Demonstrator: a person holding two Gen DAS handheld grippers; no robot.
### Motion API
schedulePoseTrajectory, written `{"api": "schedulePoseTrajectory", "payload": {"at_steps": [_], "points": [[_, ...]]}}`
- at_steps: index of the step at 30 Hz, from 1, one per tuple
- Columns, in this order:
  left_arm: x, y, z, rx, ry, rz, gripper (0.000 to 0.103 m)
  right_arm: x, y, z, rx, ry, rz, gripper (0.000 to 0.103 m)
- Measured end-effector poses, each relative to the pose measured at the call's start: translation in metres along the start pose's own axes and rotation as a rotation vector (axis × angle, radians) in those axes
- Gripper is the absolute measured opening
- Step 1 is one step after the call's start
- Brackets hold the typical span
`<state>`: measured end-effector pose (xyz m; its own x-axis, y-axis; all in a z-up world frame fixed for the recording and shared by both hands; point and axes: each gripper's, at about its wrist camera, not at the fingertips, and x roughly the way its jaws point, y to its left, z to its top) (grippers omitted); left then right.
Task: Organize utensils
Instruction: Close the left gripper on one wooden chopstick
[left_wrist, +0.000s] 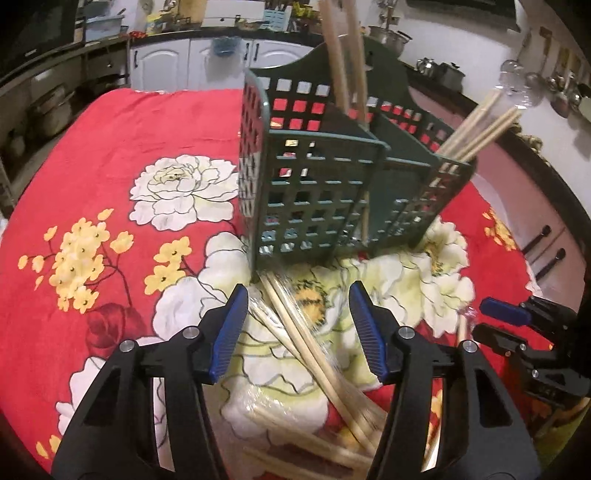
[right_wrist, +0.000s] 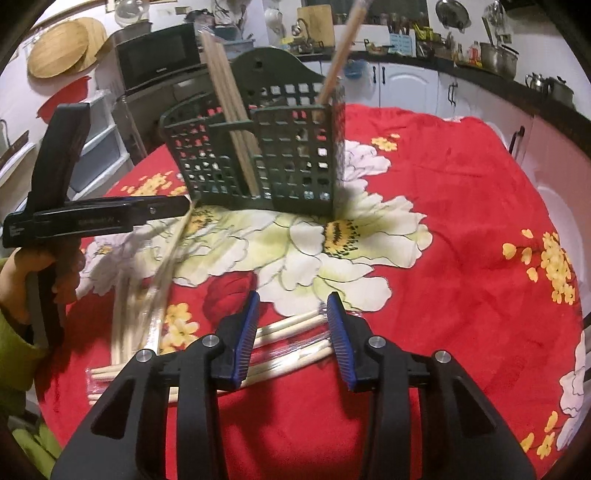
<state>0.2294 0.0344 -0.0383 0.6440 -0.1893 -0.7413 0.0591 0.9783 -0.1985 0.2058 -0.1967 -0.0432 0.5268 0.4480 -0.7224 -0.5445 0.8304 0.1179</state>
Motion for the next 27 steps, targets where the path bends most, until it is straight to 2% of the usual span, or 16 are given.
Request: {"api": "schedulePoseTrajectory", "payload": {"at_steps": [3,9,13,17,18,20,23,27], "points": [[0.005,0.002,0.001,-0.01,0.003,0.006,0.047,0.008,-0.008,0.001,0.02,0.025,-0.001,0.036],[0.015,0.005,0.003,-0.025,0.01,0.018,0.034,0.021,-0.019,0.0,0.043,0.061,0.012,0.036],[0.021,0.007,0.003,-0.043,0.024,0.021,0.033,0.025,-0.022,-0.001,0.051,0.069,0.026,0.035],[0.025,0.011,0.003,-0.061,0.034,0.023,0.031,0.024,-0.022,0.0,0.047,0.067,0.015,0.02],[0.026,0.012,0.003,-0.069,0.037,0.022,0.03,0.024,-0.022,0.0,0.048,0.066,0.013,0.013],[0.028,0.013,0.004,-0.073,0.043,0.025,0.029,0.024,-0.022,0.0,0.043,0.062,0.011,0.005],[0.03,0.014,0.005,-0.079,0.051,0.025,0.026,0.021,-0.021,0.0,0.036,0.047,0.01,0.003],[0.032,0.019,0.006,-0.081,0.053,0.018,0.018,0.013,-0.019,0.002,0.042,0.012,0.02,0.002]]}}
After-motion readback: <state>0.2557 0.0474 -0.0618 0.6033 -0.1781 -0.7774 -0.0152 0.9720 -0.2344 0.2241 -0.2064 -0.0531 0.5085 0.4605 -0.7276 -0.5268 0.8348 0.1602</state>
